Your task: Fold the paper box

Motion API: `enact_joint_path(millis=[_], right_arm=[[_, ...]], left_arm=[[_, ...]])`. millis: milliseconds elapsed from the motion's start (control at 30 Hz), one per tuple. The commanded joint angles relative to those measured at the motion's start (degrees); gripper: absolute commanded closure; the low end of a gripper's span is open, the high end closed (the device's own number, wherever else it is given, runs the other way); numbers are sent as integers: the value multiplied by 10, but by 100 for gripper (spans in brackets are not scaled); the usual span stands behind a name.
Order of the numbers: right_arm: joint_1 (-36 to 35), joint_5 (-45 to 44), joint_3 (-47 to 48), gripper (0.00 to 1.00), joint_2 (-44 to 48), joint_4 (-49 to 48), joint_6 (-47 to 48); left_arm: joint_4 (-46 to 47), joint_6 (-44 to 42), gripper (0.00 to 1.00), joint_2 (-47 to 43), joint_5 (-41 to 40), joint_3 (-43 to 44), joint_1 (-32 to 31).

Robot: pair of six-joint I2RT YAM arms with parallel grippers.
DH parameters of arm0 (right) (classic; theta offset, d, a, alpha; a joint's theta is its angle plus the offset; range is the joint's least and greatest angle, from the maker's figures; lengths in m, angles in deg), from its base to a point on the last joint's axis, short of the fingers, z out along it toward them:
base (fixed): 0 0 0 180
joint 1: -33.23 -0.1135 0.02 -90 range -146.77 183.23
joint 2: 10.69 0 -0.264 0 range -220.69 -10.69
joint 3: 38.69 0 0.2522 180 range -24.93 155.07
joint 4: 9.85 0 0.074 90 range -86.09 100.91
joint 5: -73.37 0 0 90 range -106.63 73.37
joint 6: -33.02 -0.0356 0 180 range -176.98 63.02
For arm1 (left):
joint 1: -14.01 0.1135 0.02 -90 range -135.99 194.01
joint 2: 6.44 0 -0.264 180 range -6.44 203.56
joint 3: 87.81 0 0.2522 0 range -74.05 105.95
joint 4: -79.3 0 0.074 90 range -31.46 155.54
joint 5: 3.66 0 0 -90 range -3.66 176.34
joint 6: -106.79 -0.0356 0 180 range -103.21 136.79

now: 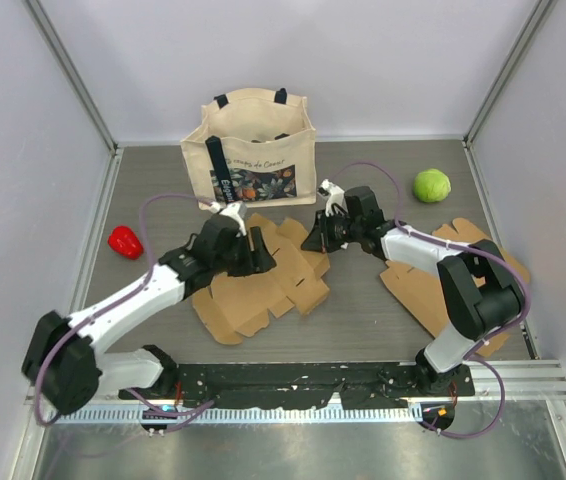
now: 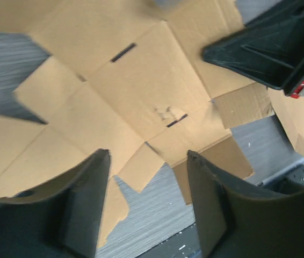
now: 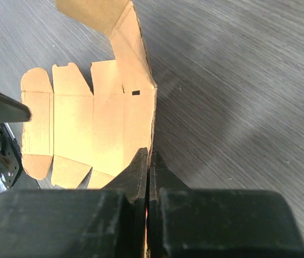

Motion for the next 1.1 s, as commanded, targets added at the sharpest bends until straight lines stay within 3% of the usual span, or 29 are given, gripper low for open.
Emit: enact_joint_path(millis=[0, 200, 433, 600, 933, 1067], right_arm=[[3, 20, -11, 99, 18, -67, 9], [3, 41, -14, 99, 26, -76, 2], [4, 51, -22, 99, 40, -89, -9], [3, 43, -25, 99, 47, -89, -7], [23, -7, -25, 99, 9, -88, -38], [24, -80, -12, 99, -17, -41, -30]], left_arm=[[-18, 12, 43, -82, -122, -62, 7], [-67, 9, 59, -25, -200, -24, 21], [-70, -2, 60, 67, -285, 34, 28], [-59, -34, 67, 119, -323, 64, 33], [-27, -31, 70, 178, -263, 89, 64], [-1, -23, 69, 189, -232, 80, 84]])
